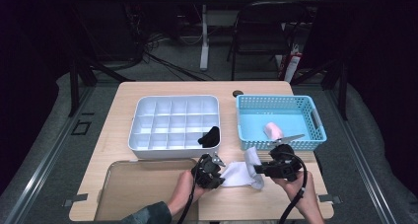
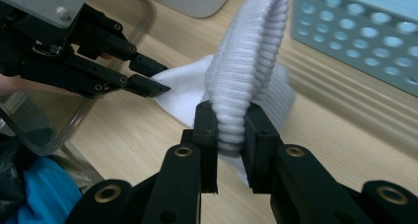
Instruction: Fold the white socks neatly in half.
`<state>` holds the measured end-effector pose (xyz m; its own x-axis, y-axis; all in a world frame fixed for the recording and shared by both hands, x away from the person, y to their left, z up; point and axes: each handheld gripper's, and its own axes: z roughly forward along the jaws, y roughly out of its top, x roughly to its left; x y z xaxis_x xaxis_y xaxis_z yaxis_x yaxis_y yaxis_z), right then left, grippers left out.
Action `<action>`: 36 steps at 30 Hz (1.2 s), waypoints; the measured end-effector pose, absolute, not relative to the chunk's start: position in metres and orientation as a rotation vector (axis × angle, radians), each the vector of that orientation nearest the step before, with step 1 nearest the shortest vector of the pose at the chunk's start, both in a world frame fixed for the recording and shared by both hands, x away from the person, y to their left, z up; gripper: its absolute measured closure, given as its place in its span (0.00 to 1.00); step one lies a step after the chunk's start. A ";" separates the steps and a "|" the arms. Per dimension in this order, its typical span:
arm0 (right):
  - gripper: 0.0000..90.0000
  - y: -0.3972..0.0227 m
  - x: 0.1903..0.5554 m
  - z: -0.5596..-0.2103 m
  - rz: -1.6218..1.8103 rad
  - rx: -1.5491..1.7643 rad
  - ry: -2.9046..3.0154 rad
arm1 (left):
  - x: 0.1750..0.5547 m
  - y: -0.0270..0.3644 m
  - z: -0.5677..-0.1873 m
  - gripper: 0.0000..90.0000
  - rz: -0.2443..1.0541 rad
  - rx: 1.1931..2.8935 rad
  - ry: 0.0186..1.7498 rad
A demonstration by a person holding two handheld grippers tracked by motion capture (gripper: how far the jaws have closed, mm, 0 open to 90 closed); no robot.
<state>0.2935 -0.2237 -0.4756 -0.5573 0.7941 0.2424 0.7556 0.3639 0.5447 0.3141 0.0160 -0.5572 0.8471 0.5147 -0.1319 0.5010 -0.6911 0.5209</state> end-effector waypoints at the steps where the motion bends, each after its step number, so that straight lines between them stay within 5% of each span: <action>1: 0.88 -0.218 0.295 -0.478 0.956 1.445 2.553 | 0.314 0.016 -0.557 0.86 0.033 2.466 0.741; 15: 0.87 -0.170 0.308 -0.516 0.756 1.407 2.652 | 0.318 0.016 -0.557 0.84 0.012 2.459 0.754; 20: 0.82 -0.161 0.305 -0.524 0.759 1.391 2.660 | 0.320 0.024 -0.550 0.68 0.010 2.450 0.760; 27: 0.58 -0.173 0.299 -0.511 0.954 1.278 2.708 | 0.324 0.047 -0.529 0.55 0.047 2.393 0.791; 36: 0.56 -0.221 0.293 -0.505 0.902 1.479 2.485 | 0.322 0.033 -0.509 0.47 0.126 2.314 0.788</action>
<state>0.2928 -0.2209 -0.5052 -0.5184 0.8320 0.1976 0.7650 0.3479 0.5419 0.3221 0.0333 -0.5088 0.8122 0.5709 -0.1199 0.5053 -0.5858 0.6337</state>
